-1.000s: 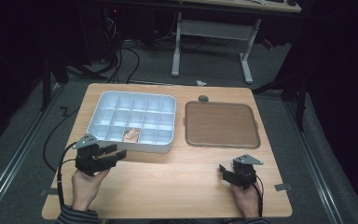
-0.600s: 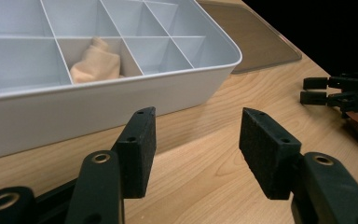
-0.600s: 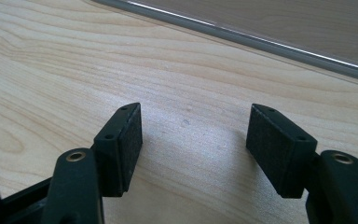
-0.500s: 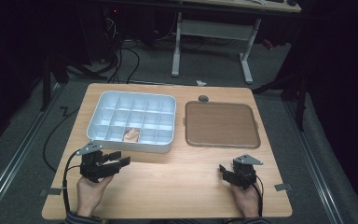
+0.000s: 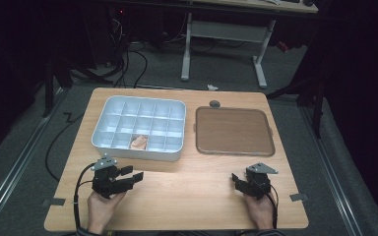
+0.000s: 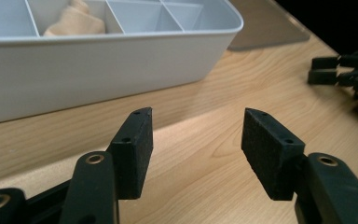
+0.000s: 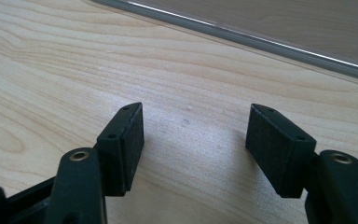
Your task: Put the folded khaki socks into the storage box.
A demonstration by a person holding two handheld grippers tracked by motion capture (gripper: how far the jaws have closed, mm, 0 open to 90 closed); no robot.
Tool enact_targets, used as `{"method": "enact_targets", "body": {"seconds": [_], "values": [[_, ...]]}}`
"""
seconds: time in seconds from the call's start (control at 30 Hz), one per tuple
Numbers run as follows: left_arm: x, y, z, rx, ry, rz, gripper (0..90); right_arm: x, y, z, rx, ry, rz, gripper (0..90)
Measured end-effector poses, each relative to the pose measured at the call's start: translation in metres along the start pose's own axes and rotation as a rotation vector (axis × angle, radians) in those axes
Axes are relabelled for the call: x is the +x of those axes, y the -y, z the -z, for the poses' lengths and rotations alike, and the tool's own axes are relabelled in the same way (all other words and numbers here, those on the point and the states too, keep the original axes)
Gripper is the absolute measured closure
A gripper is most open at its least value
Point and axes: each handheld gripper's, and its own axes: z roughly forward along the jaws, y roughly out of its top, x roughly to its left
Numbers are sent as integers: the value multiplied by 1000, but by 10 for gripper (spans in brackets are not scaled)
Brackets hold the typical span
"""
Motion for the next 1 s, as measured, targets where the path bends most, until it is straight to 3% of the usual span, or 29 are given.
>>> {"method": "enact_targets", "body": {"seconds": [0.13,0.43,1.0], "values": [[-1,1,-6,12,6,2,441,0,0,0,0,0,-1,373],[-5,1,-19,16,-36,-46,441,0,0,0,0,0,0,373],[6,12,-39,8,-102,-67,449,0,0,0,0,3,3,369]]}}
